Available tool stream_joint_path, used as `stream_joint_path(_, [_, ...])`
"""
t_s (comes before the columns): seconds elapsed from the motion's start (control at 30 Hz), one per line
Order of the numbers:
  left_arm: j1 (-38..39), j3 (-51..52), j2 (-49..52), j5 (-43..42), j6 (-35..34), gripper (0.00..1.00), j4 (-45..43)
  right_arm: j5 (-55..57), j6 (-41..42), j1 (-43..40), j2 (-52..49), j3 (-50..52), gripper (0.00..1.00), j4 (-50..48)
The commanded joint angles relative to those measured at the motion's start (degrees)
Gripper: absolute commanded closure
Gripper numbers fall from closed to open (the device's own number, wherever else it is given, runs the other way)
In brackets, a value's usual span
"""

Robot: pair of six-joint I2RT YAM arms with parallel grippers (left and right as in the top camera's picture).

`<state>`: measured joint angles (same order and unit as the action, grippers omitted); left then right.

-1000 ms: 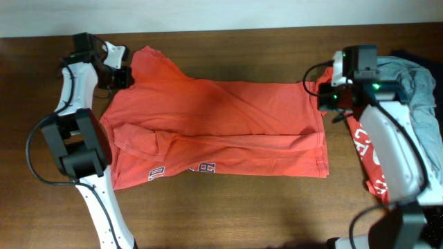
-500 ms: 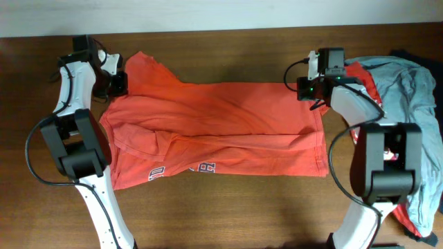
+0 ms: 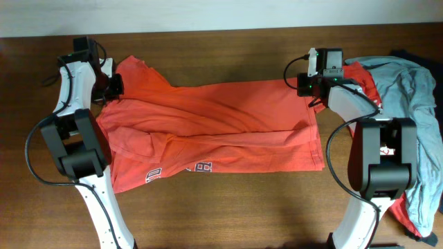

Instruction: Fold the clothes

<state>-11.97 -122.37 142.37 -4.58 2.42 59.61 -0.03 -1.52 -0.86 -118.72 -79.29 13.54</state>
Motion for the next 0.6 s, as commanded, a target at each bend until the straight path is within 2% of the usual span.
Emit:
stream_joint_path(0.0, [-0.2,-0.9,0.3,3.5,-3.1,0.98,0.1,0.7,0.0,0.0,-2.3,-0.5,0.48,-0.9])
stream_joint_path(0.47, [-0.2,-0.9,0.3,1.3,-3.1,0.98,0.1,-1.3,0.0,0.1,-3.5,-0.5,0.49,-7.1])
stream_joint_path(0.57, [-0.2,-0.9,0.3,1.2,-3.1,0.98,0.1,-1.5,0.0,0.1,-3.6,-0.5,0.52,-8.0])
